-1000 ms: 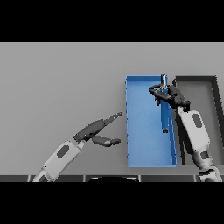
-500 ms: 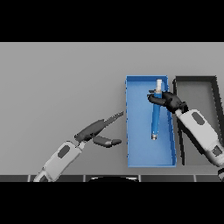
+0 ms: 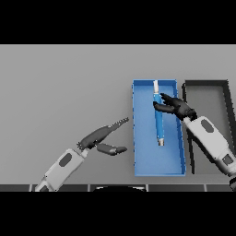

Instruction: Pick up the blue pipe and place it into the blue bin.

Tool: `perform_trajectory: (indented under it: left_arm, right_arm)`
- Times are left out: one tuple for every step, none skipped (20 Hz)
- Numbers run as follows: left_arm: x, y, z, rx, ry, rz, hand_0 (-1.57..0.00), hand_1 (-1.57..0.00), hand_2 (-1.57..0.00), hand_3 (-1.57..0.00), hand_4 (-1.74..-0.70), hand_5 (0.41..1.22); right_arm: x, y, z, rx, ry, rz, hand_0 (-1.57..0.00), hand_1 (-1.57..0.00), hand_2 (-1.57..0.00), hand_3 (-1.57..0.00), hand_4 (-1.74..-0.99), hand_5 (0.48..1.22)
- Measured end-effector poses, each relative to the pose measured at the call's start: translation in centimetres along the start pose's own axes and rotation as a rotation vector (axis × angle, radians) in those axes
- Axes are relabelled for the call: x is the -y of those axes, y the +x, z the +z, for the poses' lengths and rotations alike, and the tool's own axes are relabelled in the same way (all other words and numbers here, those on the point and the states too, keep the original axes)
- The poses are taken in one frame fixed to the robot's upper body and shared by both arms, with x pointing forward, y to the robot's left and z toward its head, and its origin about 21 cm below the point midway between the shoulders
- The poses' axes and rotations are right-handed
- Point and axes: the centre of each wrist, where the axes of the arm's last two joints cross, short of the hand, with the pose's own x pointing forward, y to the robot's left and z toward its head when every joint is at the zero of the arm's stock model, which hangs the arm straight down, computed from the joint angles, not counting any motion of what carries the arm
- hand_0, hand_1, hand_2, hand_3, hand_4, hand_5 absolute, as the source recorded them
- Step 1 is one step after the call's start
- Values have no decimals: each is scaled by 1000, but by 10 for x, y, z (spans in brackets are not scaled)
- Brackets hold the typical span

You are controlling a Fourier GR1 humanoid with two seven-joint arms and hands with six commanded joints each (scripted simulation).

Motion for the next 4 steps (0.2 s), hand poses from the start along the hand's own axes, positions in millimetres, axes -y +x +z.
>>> perform_trajectory:
  left_arm:
    - [2, -1, -2, -3, -2, 1, 1, 1, 1, 1, -826, 472]
    - [-1, 0, -3, -5, 0, -1, 1, 1, 1, 1, -826, 472]
    - [0, 1, -4, -8, -4, 6, 1, 1, 1, 1, -826, 473]
    - [0, 0, -1, 3, -7, 10, 1, 1, 1, 1, -826, 474]
  right_arm:
    - [-1, 3, 1, 1, 1, 19, -20, -15, -14, -8, -1186, 772]
    - [-1, 2, 0, 2, 5, 36, -20, -15, -14, -8, -1186, 766]
    - [-4, 3, 0, -7, 6, 27, -20, -15, -14, -8, -1186, 767]
    - [-3, 3, 1, -6, 6, 20, -20, -15, -14, -8, -1186, 769]
